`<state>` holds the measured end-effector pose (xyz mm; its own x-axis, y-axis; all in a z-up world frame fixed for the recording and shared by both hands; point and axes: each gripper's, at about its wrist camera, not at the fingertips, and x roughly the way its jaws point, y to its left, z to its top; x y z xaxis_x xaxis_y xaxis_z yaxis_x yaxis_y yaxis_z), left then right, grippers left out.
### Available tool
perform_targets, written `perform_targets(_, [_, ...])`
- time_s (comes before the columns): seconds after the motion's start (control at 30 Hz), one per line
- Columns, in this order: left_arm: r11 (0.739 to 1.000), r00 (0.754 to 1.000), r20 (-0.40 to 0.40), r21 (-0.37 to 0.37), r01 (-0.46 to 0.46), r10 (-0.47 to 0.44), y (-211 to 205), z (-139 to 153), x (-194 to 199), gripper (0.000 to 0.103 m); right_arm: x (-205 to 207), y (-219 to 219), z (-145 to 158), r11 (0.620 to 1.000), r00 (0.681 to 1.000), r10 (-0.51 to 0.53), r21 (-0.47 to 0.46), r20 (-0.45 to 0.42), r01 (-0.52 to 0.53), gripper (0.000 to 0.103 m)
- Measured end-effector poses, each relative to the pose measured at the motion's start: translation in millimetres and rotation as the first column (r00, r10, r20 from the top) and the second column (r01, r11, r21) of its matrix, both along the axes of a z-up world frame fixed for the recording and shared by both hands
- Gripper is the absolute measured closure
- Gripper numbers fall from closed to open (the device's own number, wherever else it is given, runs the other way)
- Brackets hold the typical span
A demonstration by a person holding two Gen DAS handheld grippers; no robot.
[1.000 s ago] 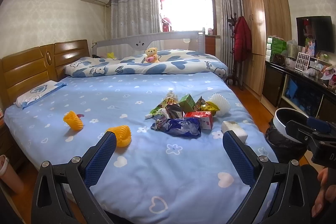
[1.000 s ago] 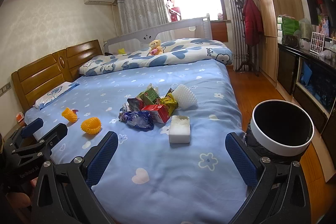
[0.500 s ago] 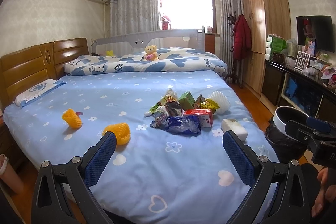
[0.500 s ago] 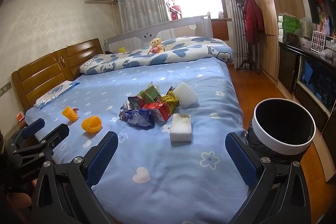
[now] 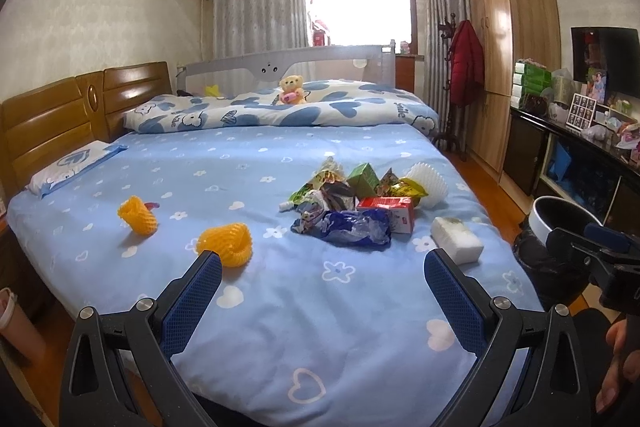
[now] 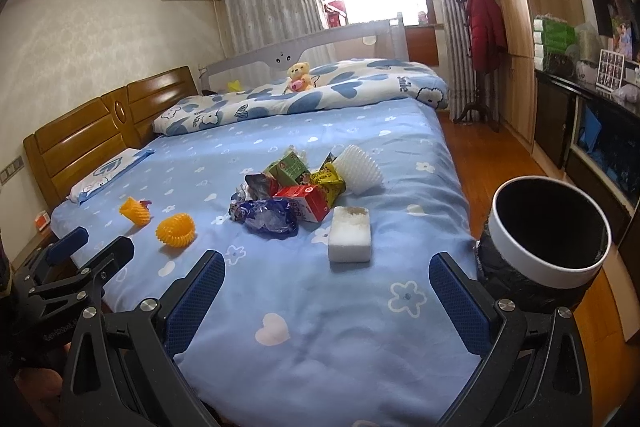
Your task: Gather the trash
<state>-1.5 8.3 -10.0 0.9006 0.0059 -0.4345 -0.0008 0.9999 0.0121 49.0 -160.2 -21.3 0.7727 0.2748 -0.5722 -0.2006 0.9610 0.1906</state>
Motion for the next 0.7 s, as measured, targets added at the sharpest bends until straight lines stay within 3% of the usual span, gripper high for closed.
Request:
perform_targets(0.47, [0.997,0.989,-0.124,-0.009,-0.081,0.079,25,-18,53,0.002,46,7,-29,1.0,0.991,0.004,0.012,-0.132,-0.002,0.0])
perform_targets(0.7, [0.987,0.966,-0.207,-0.015,-0.162,0.156,56,-37,103,0.002,80,9,-50,1.0,0.978,-0.023,-0.016,-0.205,0.02,0.001])
